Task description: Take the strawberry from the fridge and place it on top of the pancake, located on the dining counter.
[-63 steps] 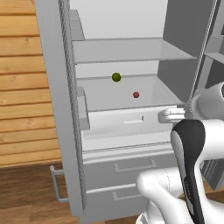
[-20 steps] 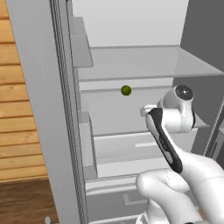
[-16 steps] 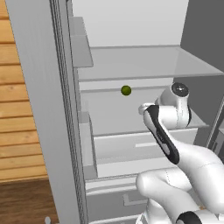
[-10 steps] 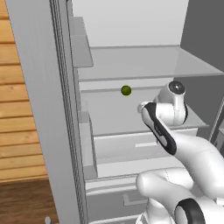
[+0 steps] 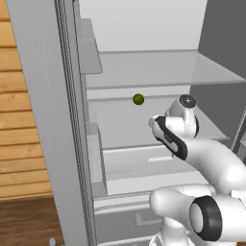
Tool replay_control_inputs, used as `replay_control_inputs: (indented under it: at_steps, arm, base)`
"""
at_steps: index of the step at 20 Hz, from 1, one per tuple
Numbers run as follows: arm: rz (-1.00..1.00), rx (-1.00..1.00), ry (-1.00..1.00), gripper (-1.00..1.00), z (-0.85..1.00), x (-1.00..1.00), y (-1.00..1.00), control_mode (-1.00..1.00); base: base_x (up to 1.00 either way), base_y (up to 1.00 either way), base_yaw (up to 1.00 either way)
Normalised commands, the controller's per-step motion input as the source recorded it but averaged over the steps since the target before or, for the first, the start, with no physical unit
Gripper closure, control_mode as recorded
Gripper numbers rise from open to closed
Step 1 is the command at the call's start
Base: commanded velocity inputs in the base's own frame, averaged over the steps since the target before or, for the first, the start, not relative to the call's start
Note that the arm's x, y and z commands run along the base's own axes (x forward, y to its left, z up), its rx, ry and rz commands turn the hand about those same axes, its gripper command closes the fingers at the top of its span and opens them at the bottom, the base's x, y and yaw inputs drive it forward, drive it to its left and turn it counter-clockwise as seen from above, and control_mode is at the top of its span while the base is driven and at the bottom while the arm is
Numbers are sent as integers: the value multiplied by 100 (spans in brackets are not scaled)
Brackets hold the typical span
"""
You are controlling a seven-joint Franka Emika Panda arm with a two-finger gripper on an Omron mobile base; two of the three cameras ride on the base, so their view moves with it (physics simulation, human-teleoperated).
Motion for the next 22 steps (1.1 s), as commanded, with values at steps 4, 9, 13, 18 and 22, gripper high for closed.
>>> replay_control_inputs:
  at_steps: [4, 9, 13, 18, 22]
  arm:
    - [0, 0, 5, -100, -9, 50, 0, -100]
    - [0, 0, 2, -100, -18, 38, 0, -100]
    - [0, 0, 0, -100, -23, 12, -2, -100]
    - [0, 0, 0, -100, -25, 0, 0, -100]
    - [0, 0, 3, -100, -28, -9, -3, -100]
  base:
    - [0, 0, 0]
    - [0, 0, 0]
    - [0, 0, 0]
    - [0, 0, 0]
    - [0, 0, 0]
